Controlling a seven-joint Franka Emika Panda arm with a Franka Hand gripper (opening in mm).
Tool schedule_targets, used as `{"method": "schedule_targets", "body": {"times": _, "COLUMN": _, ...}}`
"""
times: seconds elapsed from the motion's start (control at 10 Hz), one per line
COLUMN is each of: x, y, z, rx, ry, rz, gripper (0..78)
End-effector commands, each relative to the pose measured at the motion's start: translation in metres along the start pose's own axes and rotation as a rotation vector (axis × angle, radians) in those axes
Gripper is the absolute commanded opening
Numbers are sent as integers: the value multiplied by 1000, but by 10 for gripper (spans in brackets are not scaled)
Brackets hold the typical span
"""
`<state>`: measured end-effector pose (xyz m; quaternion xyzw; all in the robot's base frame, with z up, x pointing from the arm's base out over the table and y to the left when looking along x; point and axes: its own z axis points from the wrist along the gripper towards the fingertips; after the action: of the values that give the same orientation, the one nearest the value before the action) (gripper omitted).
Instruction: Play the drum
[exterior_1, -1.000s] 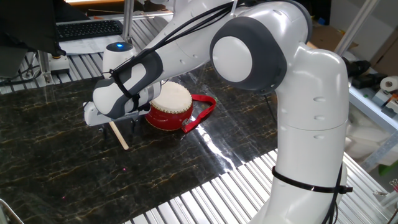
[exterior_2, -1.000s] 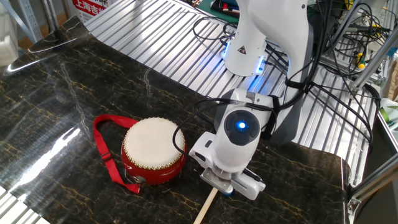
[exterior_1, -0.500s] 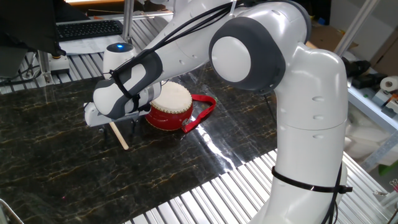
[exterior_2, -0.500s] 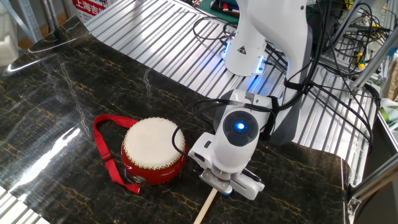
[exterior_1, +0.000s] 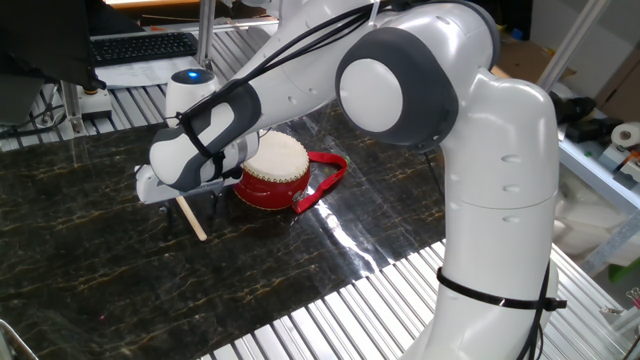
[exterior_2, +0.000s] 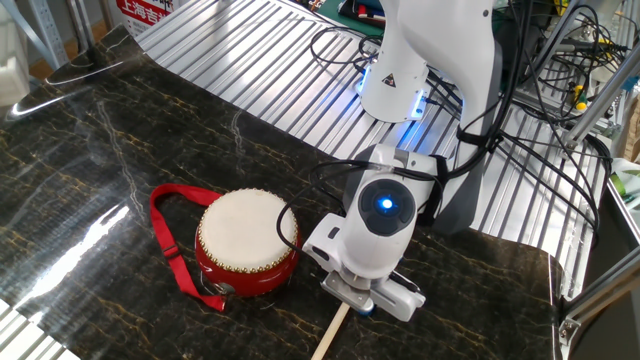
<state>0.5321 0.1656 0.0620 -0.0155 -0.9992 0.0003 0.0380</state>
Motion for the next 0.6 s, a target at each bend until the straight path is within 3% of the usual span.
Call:
{"method": "schedule_targets", "body": {"times": 0.1, "x": -1, "y": 0, "z": -1, "rx": -1, "ry": -2, "rz": -3, "gripper": 774}}
{"method": "schedule_targets", "body": {"times": 0.6, "x": 0, "y": 0, "z": 0, "rx": -4, "ry": 4, "rz": -4, "gripper": 774}}
